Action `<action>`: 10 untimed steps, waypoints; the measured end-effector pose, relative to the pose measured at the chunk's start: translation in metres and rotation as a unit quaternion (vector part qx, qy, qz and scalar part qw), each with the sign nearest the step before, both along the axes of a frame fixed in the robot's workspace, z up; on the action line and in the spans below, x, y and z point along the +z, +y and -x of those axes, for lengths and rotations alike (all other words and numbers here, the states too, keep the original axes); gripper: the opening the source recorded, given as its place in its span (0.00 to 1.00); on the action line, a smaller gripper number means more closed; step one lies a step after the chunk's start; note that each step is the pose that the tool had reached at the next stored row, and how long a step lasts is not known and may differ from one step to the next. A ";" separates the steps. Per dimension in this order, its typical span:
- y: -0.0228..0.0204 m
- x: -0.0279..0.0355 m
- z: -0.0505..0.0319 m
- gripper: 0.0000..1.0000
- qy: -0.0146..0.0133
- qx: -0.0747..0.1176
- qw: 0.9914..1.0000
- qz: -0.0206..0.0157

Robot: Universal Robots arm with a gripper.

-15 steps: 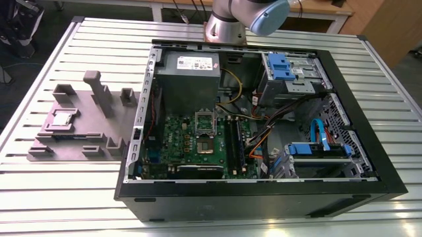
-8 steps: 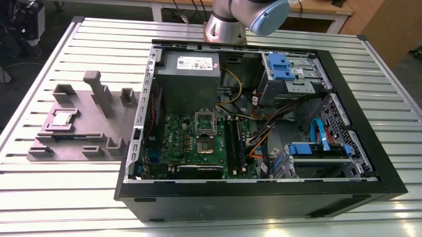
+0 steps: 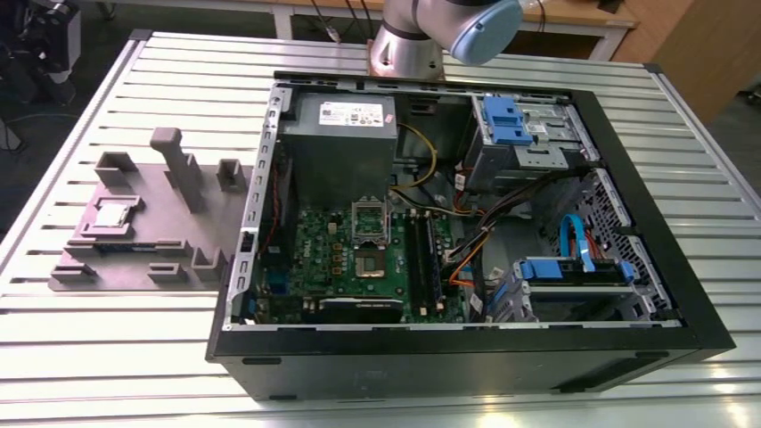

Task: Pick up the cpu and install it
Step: 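Pick up the cpu and move it towards the insertion slot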

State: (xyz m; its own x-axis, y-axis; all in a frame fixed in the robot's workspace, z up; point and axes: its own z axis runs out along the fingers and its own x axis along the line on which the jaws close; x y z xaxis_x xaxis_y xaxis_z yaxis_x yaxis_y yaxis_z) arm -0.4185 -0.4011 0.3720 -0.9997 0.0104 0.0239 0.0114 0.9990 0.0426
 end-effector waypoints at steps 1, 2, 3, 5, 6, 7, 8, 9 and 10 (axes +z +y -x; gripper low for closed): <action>0.0000 -0.0002 0.0000 0.42 0.000 0.005 1.000 0.000; 0.0000 -0.0005 0.0000 0.42 0.001 0.013 1.000 0.000; 0.0000 -0.0009 0.0000 0.42 0.001 0.021 1.000 0.000; -0.0002 -0.0019 0.0008 0.42 0.001 0.028 1.000 0.000; -0.0004 -0.0021 0.0012 0.42 0.001 0.028 1.000 0.000; -0.0006 -0.0024 0.0016 0.42 0.001 0.028 1.000 0.000; -0.0009 -0.0028 0.0021 0.42 0.001 0.028 1.000 0.000; -0.0013 -0.0031 0.0026 0.42 0.001 0.029 1.000 0.000; -0.0018 -0.0034 0.0029 0.42 0.002 0.029 1.000 0.000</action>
State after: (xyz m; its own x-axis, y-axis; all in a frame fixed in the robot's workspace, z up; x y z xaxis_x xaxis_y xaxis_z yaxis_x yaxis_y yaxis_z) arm -0.4214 -0.4029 0.3686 -0.9985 -0.0479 0.0269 -0.0467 0.9980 0.0427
